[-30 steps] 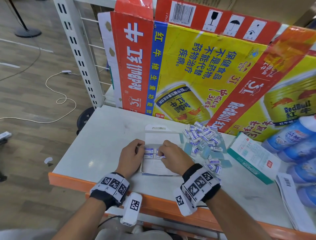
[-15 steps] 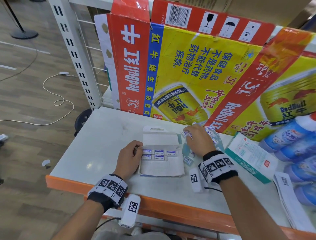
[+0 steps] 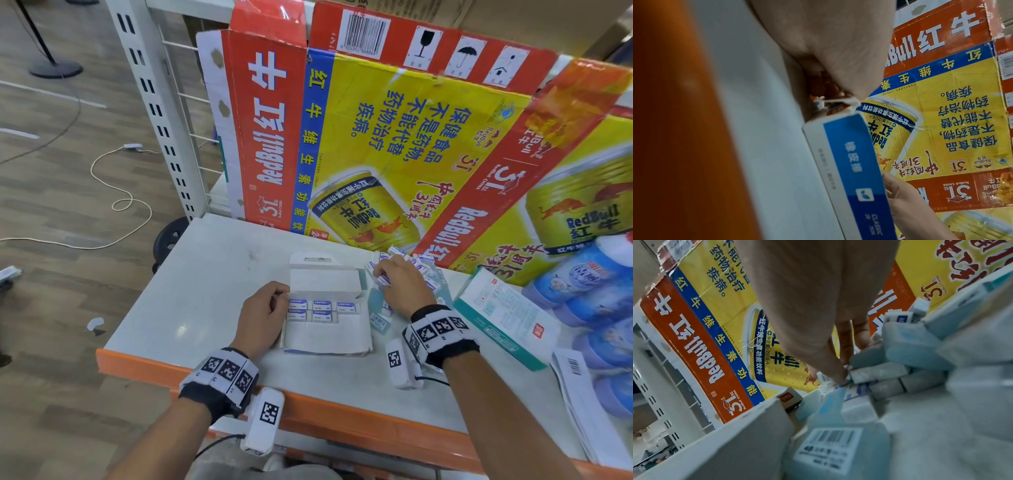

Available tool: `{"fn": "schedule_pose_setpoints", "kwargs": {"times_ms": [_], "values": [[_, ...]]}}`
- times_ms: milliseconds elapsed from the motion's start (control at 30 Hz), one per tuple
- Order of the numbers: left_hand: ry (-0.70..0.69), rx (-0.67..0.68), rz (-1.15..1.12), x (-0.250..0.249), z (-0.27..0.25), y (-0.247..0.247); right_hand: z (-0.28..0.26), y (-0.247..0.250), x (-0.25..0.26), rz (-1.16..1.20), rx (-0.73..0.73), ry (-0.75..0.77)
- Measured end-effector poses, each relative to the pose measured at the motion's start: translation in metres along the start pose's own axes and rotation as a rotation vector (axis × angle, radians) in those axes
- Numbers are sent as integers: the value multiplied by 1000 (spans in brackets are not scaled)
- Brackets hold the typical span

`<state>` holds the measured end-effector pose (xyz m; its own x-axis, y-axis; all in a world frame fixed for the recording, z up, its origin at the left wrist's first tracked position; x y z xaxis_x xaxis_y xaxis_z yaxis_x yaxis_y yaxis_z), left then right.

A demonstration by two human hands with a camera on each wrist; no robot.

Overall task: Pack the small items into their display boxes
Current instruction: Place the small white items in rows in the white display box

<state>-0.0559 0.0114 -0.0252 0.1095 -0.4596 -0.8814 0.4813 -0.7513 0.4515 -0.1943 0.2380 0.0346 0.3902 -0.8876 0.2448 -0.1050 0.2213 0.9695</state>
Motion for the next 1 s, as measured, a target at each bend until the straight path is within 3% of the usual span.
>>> {"fn": "schedule_pose_setpoints", "kwargs": {"times_ms": [100, 233, 333, 533, 700, 1000], "values": [[-9, 3, -3, 1, 0, 0, -4, 6, 2, 58, -39, 7], [-18, 2, 12, 1, 1, -1, -10, 20, 12, 329, -162, -10], [-14, 5, 12, 2, 1, -1, -21, 24, 27, 405, -149, 57], [-19, 0, 16, 1, 1, -1, -44, 8, 47, 209, 67, 321], [-34, 1, 20, 0, 1, 0, -49, -2, 54, 82, 153, 340], [-32, 0, 14, 2, 0, 0, -47, -12, 65, -148, 177, 408]]}}
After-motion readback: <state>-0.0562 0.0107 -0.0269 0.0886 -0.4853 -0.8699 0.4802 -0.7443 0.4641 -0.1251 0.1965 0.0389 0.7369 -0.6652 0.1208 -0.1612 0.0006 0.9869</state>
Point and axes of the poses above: each hand's wrist, its own z-axis towards the middle knuckle, its own y-axis out of the back of the hand, x = y × z, the point moved 4 cm from there along z, towards the middle knuckle, and after that the axes turned 6 degrees about -x, right-handed, at the moved point
